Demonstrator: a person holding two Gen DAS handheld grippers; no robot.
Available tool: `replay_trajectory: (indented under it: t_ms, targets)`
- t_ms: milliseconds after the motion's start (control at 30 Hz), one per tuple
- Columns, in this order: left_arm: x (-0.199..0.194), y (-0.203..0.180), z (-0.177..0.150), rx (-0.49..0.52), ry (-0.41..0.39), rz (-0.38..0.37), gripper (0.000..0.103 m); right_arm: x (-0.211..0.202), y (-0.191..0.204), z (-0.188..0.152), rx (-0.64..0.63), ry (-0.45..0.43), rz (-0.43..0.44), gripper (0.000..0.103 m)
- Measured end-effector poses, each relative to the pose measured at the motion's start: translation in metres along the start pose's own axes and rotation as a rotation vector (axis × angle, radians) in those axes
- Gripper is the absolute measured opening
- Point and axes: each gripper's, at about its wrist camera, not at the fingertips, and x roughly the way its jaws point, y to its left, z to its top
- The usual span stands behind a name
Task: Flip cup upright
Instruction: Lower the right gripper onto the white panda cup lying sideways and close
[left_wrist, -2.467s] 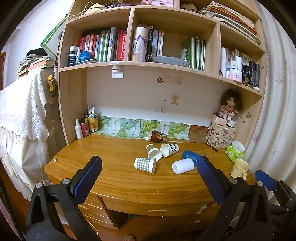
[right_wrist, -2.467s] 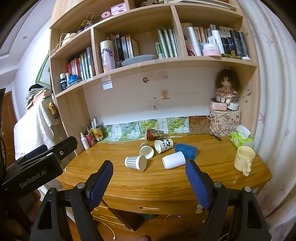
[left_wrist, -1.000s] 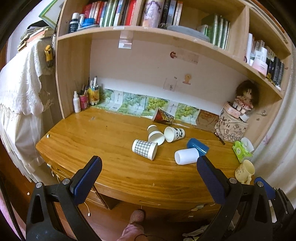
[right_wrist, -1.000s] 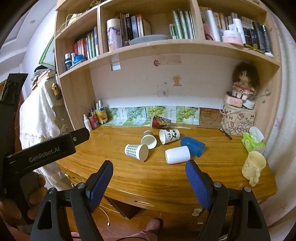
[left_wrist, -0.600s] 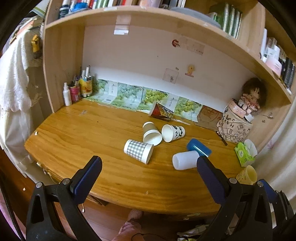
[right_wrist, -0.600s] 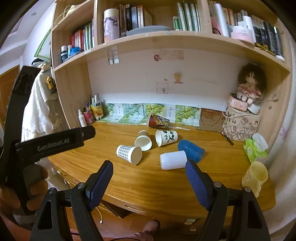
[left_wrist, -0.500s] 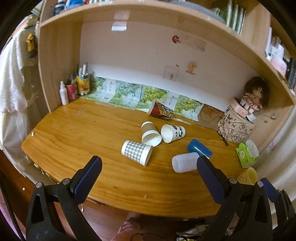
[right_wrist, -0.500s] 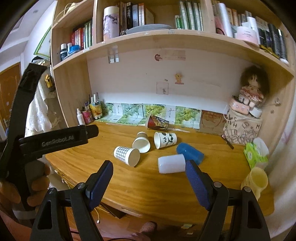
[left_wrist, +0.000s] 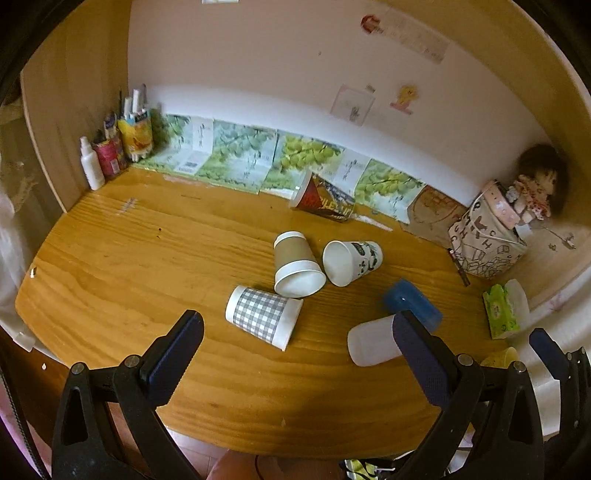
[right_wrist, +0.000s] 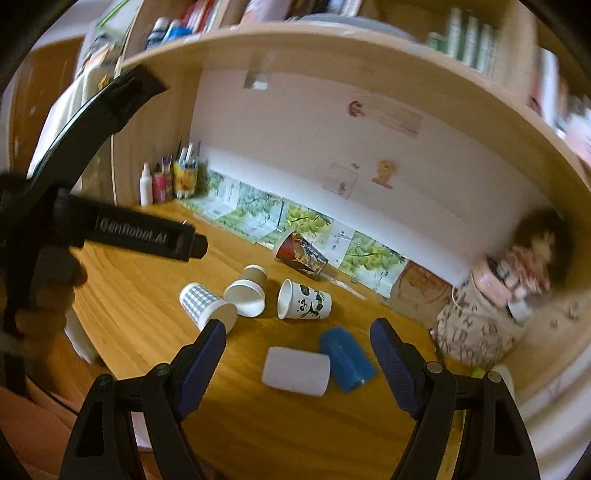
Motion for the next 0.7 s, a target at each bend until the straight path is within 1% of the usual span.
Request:
replay_trajectory:
  t_ms: [167,333,500,700]
  targets:
    - [0.024,0.009,0.021,-0.021,0.064,-0.003,0.102,0.031,0.005,0.010,-0.090,0.034,0.024,0.081]
    - [0.045,0.023,0.034,-0.033,0.108,-0.015,0.102,0.061,0.006,0.020,-0.205,0.068,0.050,0.081]
    - [0.063,0.033,0.040,-0.027,0.145,-0.027,0.102,0.094,0.006,0.029,-0.358,0.111,0.081,0.081]
    - [0.086,0.044,0.041,-0.031,0.199,-0.067,0.102,0.134,0.009,0.031,-0.528,0.175,0.120,0.081]
